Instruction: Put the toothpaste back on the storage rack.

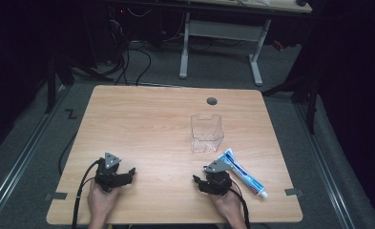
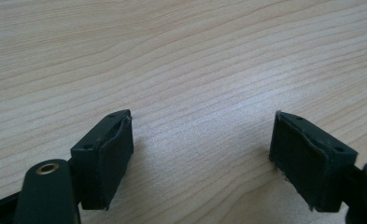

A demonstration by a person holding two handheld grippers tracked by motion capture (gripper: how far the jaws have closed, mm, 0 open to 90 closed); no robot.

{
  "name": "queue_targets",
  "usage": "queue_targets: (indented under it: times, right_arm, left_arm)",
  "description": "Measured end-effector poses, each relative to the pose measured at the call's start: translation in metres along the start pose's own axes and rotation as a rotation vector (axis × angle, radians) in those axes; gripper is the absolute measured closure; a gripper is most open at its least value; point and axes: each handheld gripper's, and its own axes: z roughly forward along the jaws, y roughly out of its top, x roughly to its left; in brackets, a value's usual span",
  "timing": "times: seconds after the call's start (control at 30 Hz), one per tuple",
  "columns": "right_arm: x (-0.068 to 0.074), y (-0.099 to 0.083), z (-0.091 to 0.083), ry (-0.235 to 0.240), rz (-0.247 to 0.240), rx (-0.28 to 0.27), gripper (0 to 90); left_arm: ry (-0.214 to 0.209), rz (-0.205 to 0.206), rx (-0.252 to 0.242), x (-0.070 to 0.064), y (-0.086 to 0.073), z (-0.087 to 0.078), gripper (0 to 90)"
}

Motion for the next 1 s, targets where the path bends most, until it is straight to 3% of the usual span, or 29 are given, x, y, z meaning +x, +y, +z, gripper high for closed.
queue_targets:
  times: [1.0]
  right_arm:
    - [0.0008,0.0000,-0.0002,0.008,-0.002,0.005,39.7]
  left_arm:
    - [-0.001,-0.014,-0.004,0.0014,-0.0002,-0.0005,22.8]
